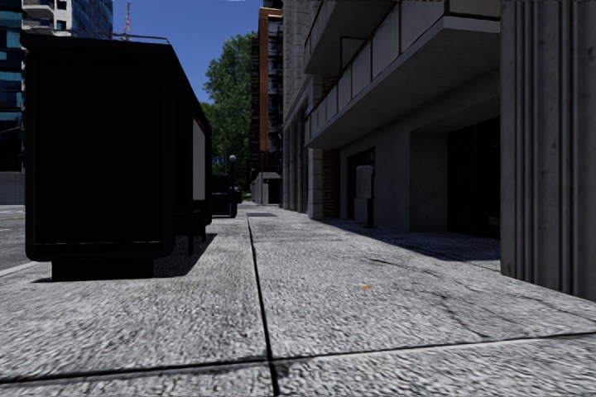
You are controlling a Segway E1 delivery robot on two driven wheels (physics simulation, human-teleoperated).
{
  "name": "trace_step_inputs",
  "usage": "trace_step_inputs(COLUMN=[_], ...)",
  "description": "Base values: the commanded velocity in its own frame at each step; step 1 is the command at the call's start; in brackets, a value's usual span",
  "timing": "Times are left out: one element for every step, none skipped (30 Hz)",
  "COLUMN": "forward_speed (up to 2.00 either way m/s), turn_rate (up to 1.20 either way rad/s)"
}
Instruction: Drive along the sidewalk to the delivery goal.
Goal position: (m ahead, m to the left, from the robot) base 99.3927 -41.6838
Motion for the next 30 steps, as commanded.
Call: trace_step_inputs(forward_speed=[2.0,2.0,2.0,2.0,2.0,2.0,2.0,2.0,2.0,2.0,2.0,2.0,2.0,2.0,2.0,2.0,2.0,2.0,2.0,2.0,2.0,2.0,2.0,2.0,2.0,2.0,2.0,2.0,2.0,2.0], turn_rate=[0.52,0.49,0.45,0.45,0.0,0.0,0.0,0.0,0.0,0.0,0.0,0.0,0.0,0.0,0.0,0.0,0.0,0.0,0.0,0.0,0.0,0.0,0.0,0.0,0.0,0.0,0.0,0.0,0.0,0.0])
